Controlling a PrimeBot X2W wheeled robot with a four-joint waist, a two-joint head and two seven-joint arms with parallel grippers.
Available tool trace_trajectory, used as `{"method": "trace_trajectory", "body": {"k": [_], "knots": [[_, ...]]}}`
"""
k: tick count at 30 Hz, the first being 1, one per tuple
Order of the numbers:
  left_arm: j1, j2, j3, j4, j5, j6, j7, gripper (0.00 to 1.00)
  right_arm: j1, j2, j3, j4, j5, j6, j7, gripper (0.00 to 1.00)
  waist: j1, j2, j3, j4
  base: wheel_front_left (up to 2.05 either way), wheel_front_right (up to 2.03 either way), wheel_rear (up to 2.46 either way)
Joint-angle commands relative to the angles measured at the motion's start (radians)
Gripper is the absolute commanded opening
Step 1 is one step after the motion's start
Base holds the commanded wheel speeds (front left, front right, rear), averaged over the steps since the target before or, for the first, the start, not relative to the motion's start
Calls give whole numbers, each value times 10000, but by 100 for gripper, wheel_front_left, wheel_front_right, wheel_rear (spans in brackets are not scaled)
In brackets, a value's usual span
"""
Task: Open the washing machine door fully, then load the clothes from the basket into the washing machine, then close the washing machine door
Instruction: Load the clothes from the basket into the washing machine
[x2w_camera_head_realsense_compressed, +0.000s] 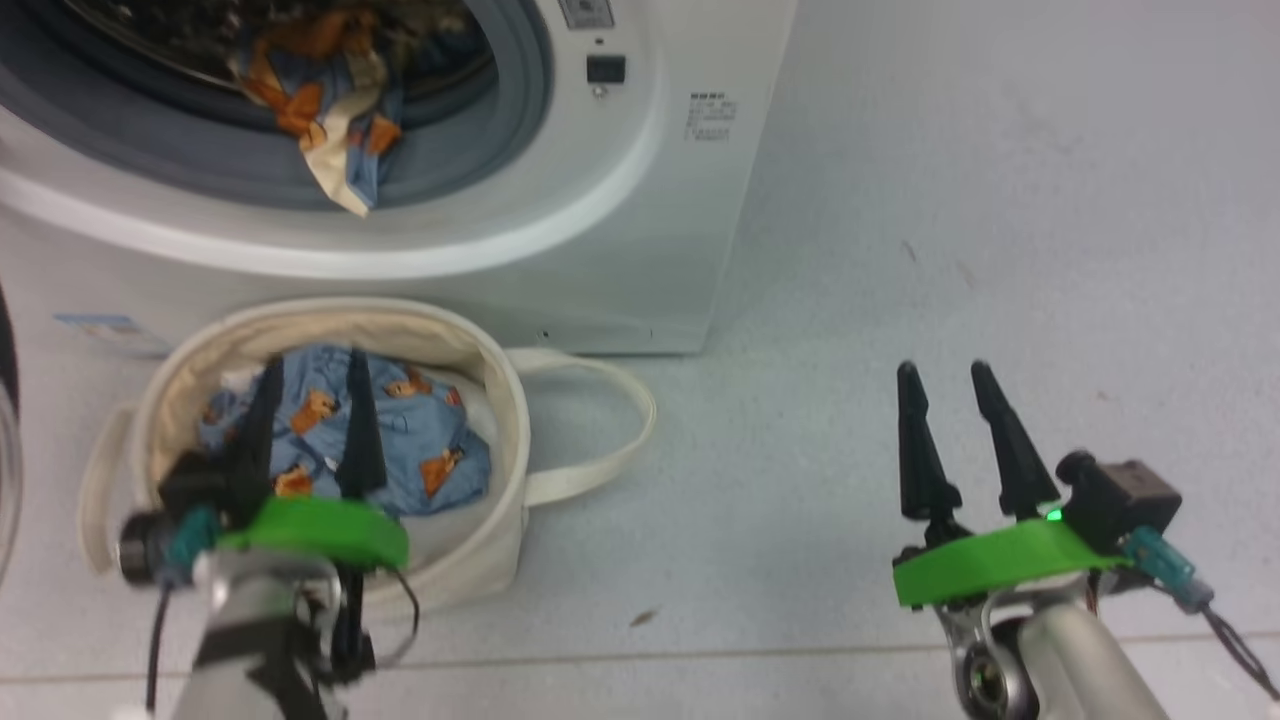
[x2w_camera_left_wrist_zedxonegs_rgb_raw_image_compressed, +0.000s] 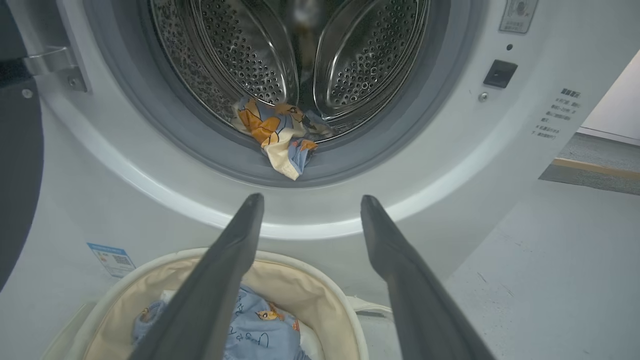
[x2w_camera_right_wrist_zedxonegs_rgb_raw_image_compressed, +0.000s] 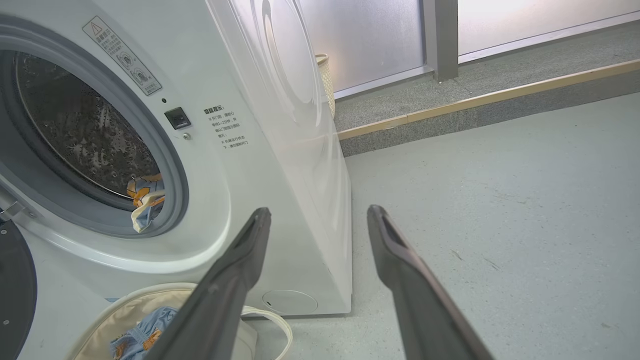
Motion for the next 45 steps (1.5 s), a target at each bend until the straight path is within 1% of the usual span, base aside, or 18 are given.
{"method": "trace_trajectory", "body": {"k": [1,6,9,13,17,23,28,32,37,38,42,45], "knots": [[-734,158,396,-79,142,-84,-45,100,-389,28,192,-397,-63,2,-122,100,-1,0,716,-117,0,0,0],[-2705,474,788,1046,355,-389,-46,100,-867,28,186,-540,-68,2,-122,100,-1,0,1943,-253,0,0,0],[-3865,768,957,1501,536,-507,-46,100,-1174,28,217,-640,-47,2,-122,100,-1,0,2584,-379,0,0,0],[-5294,1161,1146,2382,697,-540,-46,100,-1542,28,243,-762,46,2,-122,100,-1,0,3265,-577,0,0,0],[-6743,1439,1227,3908,665,-579,-46,100,-1845,28,193,-877,149,2,-122,100,-1,0,3686,-803,0,0,0],[-8512,1946,1022,6099,927,-339,-4,100,-1957,28,210,-890,386,2,-122,100,-1,0,3768,-1185,0,0,0],[-9381,2349,900,7414,1146,268,105,100,-1861,28,395,-850,577,2,-122,100,-1,0,3647,-1491,0,0,0],[-9866,2483,738,8143,1317,770,476,100,-1810,28,378,-870,620,2,-122,100,-1,0,3665,-1586,0,0,0],[-10186,2371,669,8522,1226,756,964,99,-1778,28,457,-833,578,2,-122,100,-1,0,3697,-1583,0,0,0],[-10247,2350,678,8563,1176,692,1072,0,-1790,28,486,-843,578,2,-122,100,-1,0,3720,-1579,0,0,0],[-10598,2320,683,8643,1013,423,1302,0,-1844,28,579,-917,609,2,-122,100,-1,0,3906,-1571,0,0,0],[-10992,2383,563,8414,1062,381,670,0,-1836,28,598,-918,621,2,-122,100,-1,0,4073,-1545,0,0,0]]}}
